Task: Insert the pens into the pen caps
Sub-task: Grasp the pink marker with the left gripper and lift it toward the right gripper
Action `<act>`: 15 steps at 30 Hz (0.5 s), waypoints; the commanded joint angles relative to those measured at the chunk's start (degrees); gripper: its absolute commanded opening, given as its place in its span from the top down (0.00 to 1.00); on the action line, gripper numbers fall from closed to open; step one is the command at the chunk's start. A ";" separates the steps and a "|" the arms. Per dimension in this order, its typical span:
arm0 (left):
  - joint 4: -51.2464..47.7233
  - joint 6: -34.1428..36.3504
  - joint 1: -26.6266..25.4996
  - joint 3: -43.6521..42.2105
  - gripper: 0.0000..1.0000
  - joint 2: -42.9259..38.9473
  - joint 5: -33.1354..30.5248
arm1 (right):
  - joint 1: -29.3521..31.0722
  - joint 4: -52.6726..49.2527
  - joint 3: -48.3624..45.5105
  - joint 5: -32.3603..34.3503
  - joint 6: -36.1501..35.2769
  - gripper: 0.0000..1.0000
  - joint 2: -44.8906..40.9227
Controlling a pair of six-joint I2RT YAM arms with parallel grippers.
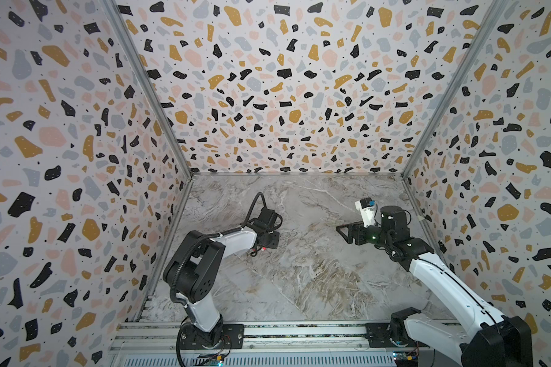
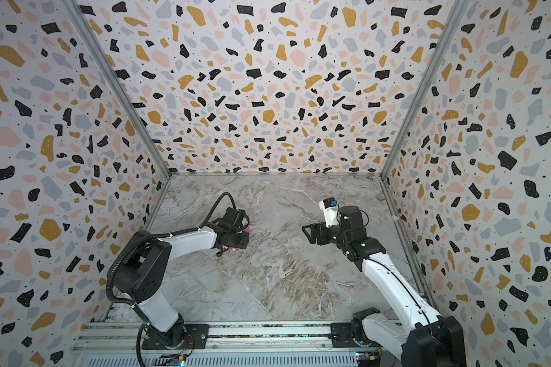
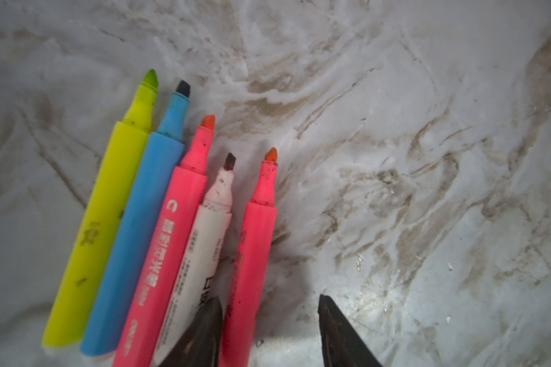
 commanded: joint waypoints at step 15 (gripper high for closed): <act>-1.17 4.36 -7.88 0.66 0.94 1.63 4.48 | 0.26 0.85 -0.83 3.23 1.13 0.19 -3.64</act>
